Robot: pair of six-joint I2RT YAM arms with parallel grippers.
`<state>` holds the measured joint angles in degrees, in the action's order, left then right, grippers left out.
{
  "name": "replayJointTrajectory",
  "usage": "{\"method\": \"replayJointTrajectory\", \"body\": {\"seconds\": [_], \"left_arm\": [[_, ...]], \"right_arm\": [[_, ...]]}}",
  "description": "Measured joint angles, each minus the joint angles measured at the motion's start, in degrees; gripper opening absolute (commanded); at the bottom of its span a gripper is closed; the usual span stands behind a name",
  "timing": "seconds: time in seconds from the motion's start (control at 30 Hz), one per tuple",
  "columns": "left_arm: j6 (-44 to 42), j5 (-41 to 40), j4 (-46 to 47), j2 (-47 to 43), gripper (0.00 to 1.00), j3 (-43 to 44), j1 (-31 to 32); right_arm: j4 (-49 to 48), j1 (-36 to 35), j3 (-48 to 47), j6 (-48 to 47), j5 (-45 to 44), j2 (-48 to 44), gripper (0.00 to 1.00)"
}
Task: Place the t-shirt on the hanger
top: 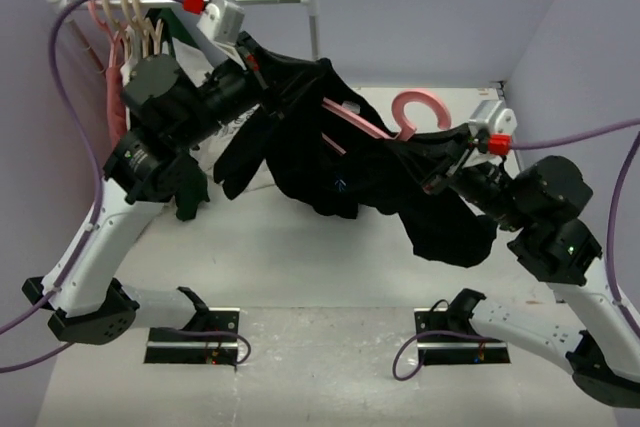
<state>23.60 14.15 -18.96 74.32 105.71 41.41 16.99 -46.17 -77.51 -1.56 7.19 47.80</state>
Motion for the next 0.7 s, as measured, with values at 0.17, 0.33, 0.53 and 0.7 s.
{"method": "replayJointTrajectory", "body": {"seconds": [0.17, 0.33, 0.53, 0.7], "left_arm": [[-4.0, 1.7, -3.9, -0.3, 0.0, 2.9, 0.1], [-11.7, -0.5, -12.3, 2.9, 0.0, 1.6, 0.2], [-20.8, 0.7, -23.1, 9.8, 0.0, -0.4, 0.2], [-25.4, 11.9, -25.0, 10.7, 0.0, -3.4, 0.2]], "right_arm": [[-6.4, 0.0, 8.2, 2.7, -0.3, -6.0, 0.0], [-6.3, 0.1, 15.1, 3.6, 0.3, -8.4, 0.0], [0.5, 1.2, 21.2, 4.6, 2.8, -15.1, 0.0], [2.1, 2.6, 21.3, 4.8, 10.8, -13.7, 0.0]]}}
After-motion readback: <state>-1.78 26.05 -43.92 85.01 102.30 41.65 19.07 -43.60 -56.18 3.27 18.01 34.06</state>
